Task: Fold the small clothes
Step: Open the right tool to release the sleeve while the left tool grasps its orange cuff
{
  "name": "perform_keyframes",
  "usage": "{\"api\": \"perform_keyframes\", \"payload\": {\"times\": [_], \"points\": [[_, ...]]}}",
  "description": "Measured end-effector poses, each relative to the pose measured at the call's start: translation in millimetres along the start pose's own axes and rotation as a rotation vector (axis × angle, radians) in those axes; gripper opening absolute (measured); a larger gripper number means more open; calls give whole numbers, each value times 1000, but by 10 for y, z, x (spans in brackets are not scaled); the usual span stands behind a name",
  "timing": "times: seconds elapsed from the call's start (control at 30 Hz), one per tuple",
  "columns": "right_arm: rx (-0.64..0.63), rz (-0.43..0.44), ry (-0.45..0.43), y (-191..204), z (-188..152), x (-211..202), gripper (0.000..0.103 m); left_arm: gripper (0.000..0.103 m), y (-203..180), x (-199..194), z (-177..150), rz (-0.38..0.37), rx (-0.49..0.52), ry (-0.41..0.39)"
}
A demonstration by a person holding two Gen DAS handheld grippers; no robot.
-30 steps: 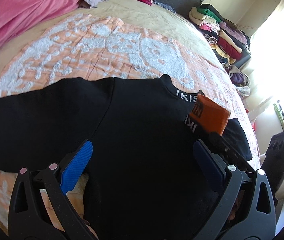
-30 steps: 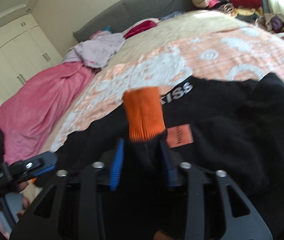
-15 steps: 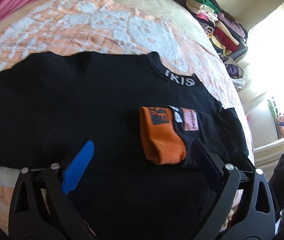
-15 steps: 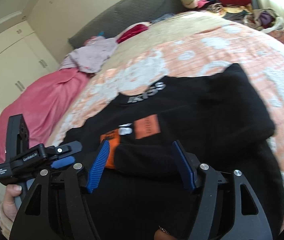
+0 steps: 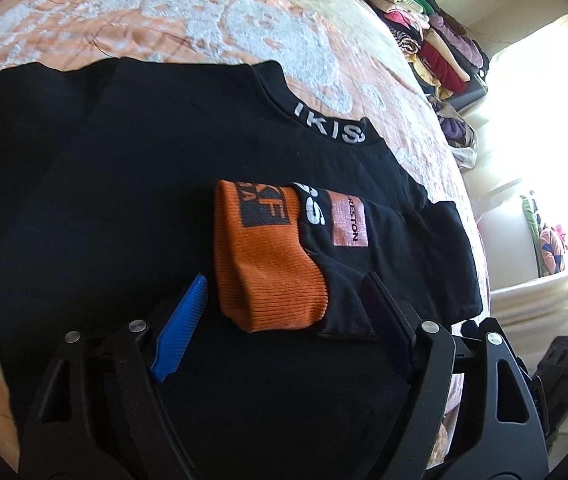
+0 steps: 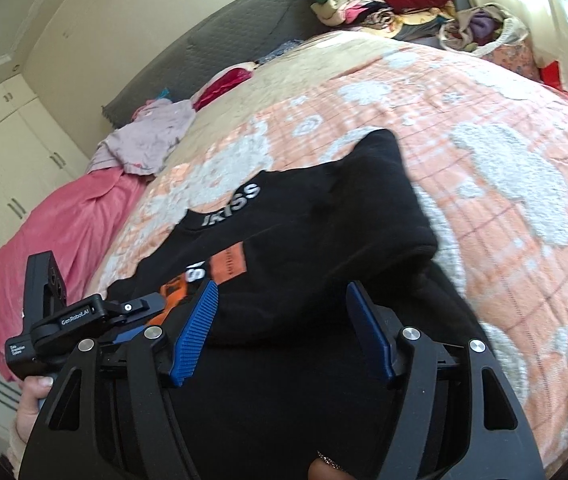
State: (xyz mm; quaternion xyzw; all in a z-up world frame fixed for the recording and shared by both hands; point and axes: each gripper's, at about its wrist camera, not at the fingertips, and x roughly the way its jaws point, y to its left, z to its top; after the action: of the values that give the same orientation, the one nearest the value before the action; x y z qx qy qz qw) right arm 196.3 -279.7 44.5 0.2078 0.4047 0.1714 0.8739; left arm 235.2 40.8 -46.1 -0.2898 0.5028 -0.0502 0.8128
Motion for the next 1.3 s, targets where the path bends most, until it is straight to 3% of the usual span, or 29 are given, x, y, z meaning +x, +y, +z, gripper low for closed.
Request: {"api": "perform_keyframes", "payload": {"times": [0.03,0.17,0.3,0.4,0.53,0.7,1.0,1.3], "points": [[6,-5,-3,-25,5,-19,65,56,-14,17,5,8,1,-3],[23,-32,-15,-137,20,-96,65,41,-42,20,60,18,15,-16],[48,-45,-25,-217,31,-142,65,12,-176,23,34,50,100,-52],[42,-61,-27,-225,30,-152,65,5,-211,-39,22,49,136,-77],[26,-78,-31,-186,33,-164,65,4,-237,-279,69,32,154,-144],[10,-92,-30,-138,32,-149,65,4,-251,-590,123,64,194,-233],[-40,-194,-23,-49,4,-106,65,4,-4,-652,131,74,152,-220],[-63,-199,-6,26,-14,-34,65,8,117,-686,85,97,138,-219]]}}
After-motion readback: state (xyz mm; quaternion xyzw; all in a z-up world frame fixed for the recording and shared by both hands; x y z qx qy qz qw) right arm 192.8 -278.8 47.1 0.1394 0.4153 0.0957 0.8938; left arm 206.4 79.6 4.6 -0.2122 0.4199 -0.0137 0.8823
